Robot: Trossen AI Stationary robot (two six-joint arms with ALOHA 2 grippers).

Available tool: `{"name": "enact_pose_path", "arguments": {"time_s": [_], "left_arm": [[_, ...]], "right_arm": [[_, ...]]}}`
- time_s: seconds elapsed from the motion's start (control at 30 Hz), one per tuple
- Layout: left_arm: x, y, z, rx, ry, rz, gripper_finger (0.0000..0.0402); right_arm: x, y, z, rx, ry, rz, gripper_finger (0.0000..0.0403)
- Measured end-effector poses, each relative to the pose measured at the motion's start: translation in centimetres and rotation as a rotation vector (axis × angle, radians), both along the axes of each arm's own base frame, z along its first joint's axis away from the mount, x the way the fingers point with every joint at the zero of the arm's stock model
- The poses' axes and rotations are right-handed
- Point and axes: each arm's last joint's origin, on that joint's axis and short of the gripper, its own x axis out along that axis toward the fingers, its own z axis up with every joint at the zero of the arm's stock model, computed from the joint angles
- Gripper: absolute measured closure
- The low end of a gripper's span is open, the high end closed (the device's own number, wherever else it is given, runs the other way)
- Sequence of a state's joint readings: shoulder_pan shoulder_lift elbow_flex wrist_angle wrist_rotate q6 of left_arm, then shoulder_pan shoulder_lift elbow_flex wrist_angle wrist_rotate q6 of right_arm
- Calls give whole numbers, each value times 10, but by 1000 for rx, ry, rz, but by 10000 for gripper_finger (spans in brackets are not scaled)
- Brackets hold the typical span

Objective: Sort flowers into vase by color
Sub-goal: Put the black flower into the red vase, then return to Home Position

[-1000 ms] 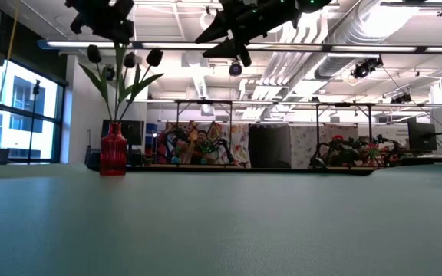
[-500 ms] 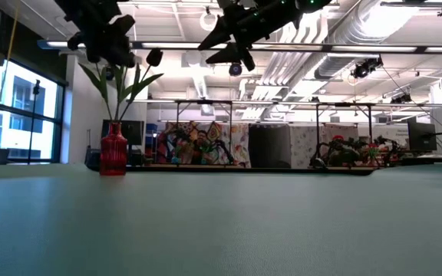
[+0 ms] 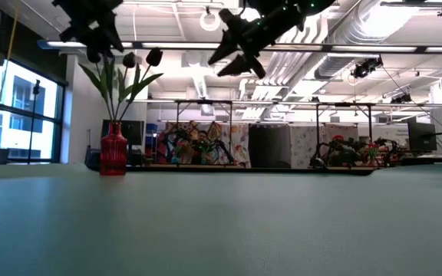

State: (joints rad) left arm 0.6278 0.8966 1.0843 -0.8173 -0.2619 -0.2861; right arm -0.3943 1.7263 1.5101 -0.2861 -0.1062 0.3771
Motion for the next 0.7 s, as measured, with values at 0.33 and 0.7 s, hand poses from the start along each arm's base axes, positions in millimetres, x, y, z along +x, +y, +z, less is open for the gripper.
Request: {"name": "enact_pose_path", "arguments": {"time_s": [0.33, 0.7], "left_arm": [[-29, -20, 62, 150, -91, -46, 218], [-44, -51, 99, 207, -505, -481, 231]], "right_arm": [[-29, 7, 32, -94, 6, 9, 220], [-65, 50, 93, -311, -153, 87, 260]]}}
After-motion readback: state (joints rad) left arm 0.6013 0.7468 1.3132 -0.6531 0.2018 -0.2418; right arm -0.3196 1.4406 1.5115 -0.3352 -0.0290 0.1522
